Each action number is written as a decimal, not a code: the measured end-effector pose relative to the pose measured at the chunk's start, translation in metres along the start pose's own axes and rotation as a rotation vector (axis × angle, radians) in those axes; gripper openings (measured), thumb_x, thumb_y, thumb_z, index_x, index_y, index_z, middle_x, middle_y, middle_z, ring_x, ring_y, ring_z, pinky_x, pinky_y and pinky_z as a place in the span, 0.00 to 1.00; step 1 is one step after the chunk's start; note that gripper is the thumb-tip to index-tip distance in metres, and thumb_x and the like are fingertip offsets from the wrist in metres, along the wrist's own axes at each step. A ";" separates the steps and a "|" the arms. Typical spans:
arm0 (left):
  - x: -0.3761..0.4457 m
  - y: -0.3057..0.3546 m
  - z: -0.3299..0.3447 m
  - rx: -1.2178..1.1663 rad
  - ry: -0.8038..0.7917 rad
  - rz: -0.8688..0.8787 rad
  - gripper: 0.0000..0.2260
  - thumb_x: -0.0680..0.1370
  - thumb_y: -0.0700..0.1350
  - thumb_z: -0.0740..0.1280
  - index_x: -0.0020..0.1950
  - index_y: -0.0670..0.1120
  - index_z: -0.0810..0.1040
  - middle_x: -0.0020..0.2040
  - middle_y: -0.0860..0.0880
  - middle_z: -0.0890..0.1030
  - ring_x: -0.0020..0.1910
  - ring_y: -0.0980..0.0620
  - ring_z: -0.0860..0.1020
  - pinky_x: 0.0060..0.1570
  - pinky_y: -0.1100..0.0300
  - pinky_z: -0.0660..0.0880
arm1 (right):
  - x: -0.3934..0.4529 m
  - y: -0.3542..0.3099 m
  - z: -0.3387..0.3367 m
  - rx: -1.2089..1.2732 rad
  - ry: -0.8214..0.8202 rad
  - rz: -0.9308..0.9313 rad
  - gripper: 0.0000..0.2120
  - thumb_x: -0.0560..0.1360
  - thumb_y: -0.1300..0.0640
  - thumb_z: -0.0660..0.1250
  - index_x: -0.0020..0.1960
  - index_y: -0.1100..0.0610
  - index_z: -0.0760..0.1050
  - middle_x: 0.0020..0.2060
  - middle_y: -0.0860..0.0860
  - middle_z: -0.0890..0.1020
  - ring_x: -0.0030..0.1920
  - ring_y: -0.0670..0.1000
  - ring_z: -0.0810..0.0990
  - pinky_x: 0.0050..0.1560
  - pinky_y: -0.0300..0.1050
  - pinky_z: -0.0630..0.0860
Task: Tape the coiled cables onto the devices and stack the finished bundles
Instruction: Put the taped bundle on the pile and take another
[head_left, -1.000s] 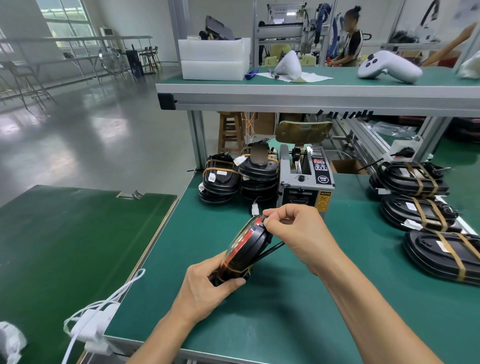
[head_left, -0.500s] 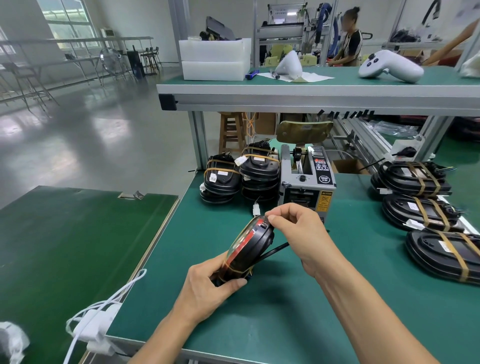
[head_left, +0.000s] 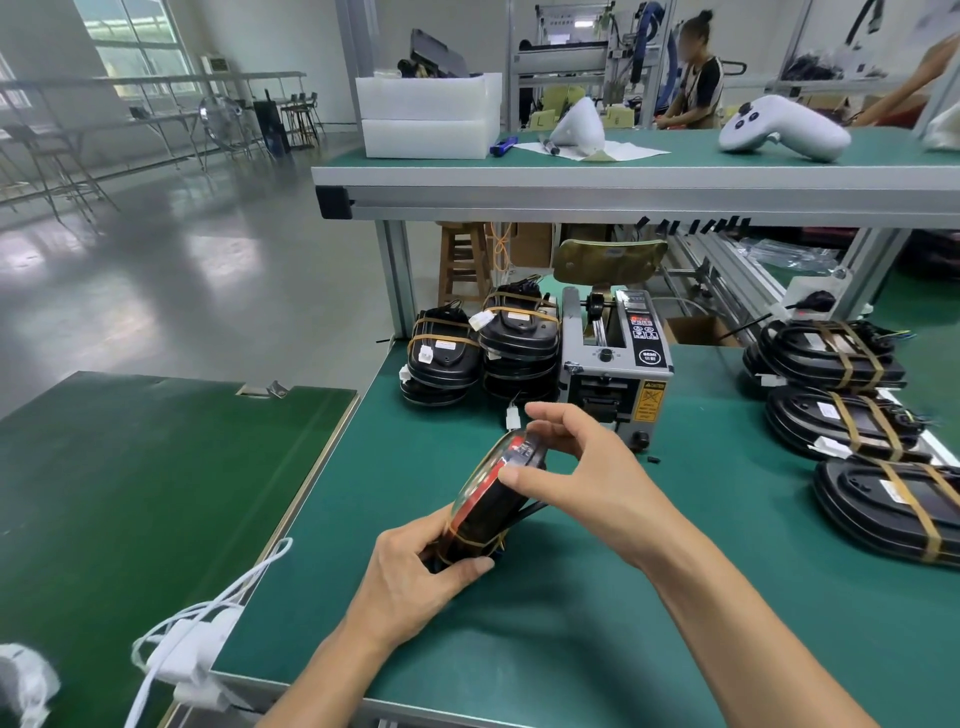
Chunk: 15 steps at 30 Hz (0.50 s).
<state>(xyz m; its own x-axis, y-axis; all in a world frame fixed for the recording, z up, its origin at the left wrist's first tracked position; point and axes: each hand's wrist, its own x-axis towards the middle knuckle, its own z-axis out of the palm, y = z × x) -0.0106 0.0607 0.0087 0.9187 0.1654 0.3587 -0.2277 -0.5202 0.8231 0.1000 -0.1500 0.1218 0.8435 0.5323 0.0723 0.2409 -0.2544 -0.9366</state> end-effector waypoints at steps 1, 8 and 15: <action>0.000 0.000 0.000 0.003 -0.001 0.001 0.15 0.76 0.61 0.79 0.61 0.64 0.85 0.53 0.59 0.89 0.50 0.57 0.86 0.51 0.66 0.79 | -0.001 0.000 -0.003 0.018 0.000 0.000 0.35 0.62 0.36 0.80 0.67 0.36 0.75 0.60 0.38 0.82 0.64 0.36 0.78 0.68 0.44 0.74; 0.001 0.000 0.000 0.045 -0.022 -0.015 0.17 0.75 0.54 0.79 0.63 0.64 0.85 0.55 0.60 0.88 0.53 0.58 0.86 0.56 0.67 0.78 | -0.012 -0.001 0.006 -0.280 -0.071 0.023 0.53 0.61 0.25 0.74 0.80 0.37 0.58 0.73 0.35 0.70 0.74 0.41 0.67 0.76 0.50 0.67; 0.000 0.002 0.002 0.018 -0.062 -0.057 0.34 0.73 0.51 0.81 0.77 0.63 0.75 0.66 0.62 0.84 0.65 0.60 0.83 0.64 0.66 0.76 | -0.023 -0.003 0.030 -0.453 0.150 -0.208 0.53 0.59 0.28 0.73 0.79 0.45 0.61 0.66 0.34 0.71 0.68 0.31 0.63 0.81 0.48 0.57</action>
<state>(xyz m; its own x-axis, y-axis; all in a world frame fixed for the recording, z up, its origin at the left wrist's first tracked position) -0.0103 0.0583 0.0097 0.9483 0.1435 0.2830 -0.1689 -0.5268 0.8330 0.0654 -0.1375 0.1125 0.8073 0.4953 0.3207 0.5662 -0.4972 -0.6574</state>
